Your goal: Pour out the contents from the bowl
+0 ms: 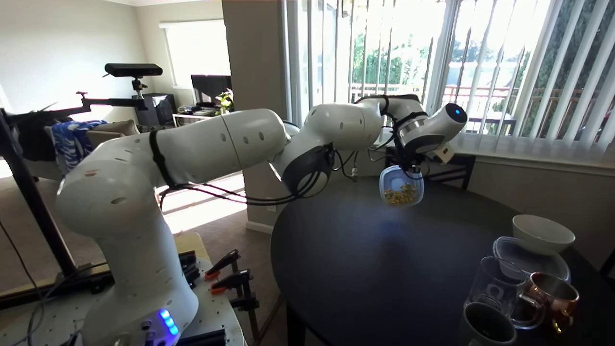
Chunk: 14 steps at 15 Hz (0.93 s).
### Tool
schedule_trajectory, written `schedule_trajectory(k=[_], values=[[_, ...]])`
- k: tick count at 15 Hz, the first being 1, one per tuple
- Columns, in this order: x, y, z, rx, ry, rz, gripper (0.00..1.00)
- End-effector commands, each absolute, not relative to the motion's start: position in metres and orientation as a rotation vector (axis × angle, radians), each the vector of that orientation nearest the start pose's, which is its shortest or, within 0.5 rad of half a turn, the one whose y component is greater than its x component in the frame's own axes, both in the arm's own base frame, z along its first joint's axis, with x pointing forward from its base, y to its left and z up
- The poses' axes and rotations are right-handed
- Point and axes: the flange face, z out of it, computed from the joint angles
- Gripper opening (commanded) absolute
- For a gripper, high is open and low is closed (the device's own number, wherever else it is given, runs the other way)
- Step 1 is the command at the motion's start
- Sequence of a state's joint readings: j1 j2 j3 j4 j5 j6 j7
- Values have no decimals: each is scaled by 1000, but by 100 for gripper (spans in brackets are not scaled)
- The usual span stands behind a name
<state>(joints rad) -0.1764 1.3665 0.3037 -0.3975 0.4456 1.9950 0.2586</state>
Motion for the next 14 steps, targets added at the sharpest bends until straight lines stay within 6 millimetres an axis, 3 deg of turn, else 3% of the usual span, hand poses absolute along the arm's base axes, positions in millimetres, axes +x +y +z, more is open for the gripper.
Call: schedule_trajectory(k=[1,8,14], values=[[832,-43,257,-2169,513,-257,2],[828,-30,253,-1991,210,-330,2],[823,-59,247,-1731,127,-411,2]])
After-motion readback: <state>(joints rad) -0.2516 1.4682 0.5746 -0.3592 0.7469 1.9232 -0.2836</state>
